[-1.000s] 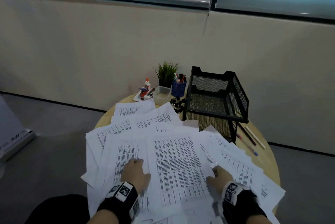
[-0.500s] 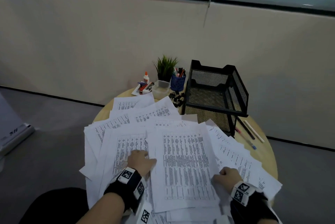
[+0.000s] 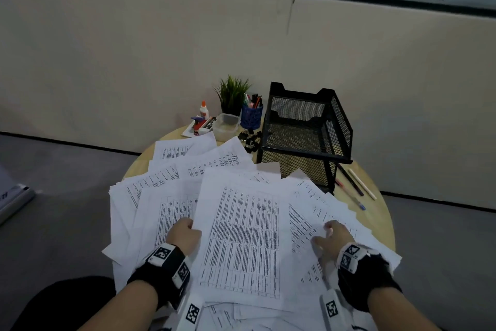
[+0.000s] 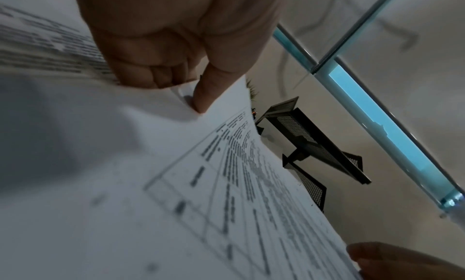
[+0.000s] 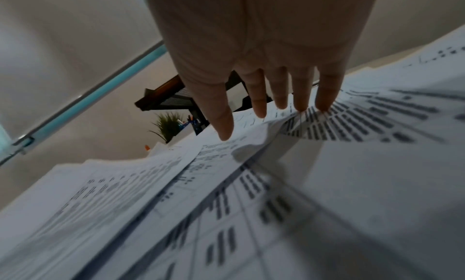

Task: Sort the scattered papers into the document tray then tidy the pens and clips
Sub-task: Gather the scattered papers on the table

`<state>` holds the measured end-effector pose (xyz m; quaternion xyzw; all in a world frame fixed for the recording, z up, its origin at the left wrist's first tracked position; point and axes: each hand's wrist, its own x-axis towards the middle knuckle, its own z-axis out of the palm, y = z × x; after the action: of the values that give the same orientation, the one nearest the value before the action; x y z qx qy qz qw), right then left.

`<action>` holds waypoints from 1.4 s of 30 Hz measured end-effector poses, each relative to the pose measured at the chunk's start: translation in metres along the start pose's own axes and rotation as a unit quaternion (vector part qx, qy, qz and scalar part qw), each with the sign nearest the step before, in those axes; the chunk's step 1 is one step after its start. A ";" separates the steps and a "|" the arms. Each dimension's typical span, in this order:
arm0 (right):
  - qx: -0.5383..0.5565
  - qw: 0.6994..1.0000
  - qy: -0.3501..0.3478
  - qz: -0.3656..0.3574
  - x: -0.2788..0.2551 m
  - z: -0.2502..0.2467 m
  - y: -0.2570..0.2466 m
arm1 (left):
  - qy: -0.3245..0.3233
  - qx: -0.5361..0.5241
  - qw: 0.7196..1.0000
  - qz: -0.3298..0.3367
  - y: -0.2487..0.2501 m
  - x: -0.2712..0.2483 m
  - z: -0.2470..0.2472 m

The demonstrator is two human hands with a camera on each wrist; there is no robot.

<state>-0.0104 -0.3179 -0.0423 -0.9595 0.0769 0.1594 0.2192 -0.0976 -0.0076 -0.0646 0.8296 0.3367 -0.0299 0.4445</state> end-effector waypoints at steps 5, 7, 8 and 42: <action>-0.058 0.997 -0.056 0.000 0.008 -0.009 -0.012 | 0.041 -0.056 0.997 -0.019 -0.006 -0.002 0.007; -0.102 0.993 -0.065 -0.010 0.009 -0.008 -0.016 | 0.058 -0.067 0.996 -0.020 -0.008 -0.001 0.007; -0.121 0.991 -0.046 -0.016 0.009 -0.006 -0.018 | 0.056 -0.069 0.996 -0.018 -0.009 0.000 0.007; 0.108 0.990 -0.086 0.004 -0.037 0.006 0.013 | -0.122 -0.009 0.986 0.112 0.029 -0.050 0.051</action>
<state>-0.0492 -0.3237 -0.0397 -0.9125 0.0782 0.2335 0.3266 -0.1061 -0.0838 -0.0574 0.8478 0.1857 -0.0777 0.4906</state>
